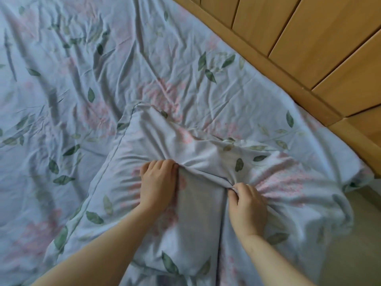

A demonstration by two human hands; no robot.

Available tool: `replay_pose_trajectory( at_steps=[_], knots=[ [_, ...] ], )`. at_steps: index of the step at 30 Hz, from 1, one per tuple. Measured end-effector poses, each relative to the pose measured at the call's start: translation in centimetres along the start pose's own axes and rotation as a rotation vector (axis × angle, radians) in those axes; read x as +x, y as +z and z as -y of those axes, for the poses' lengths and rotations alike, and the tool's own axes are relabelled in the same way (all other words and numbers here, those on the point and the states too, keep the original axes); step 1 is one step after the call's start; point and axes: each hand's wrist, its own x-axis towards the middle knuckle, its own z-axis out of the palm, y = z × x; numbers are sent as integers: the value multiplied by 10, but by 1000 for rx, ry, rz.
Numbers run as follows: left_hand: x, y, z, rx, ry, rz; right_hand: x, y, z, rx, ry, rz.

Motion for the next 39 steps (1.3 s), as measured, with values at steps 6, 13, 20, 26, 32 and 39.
replay_pose_trajectory(
  at_steps=[6, 13, 20, 26, 32, 39],
  knots=[
    [53, -48, -33, -72, 86, -205, 37, -50, 18, 187, -72, -205],
    [166, -104, -43, 47, 282, -377, 112, -93, 64, 300, -179, -344],
    [267, -92, -41, 264, 40, -92, 216, -66, 92, 362, -136, -105],
    [243, -14, -33, 130, -120, 308, 230, -30, 51, 30, 55, 140],
    [194, 27, -16, -263, -597, 218, 191, -16, 5, -38, 195, -28],
    [155, 57, -51, -682, -1075, 255, 167, -1, -9, 211, 707, -98]
  ],
)
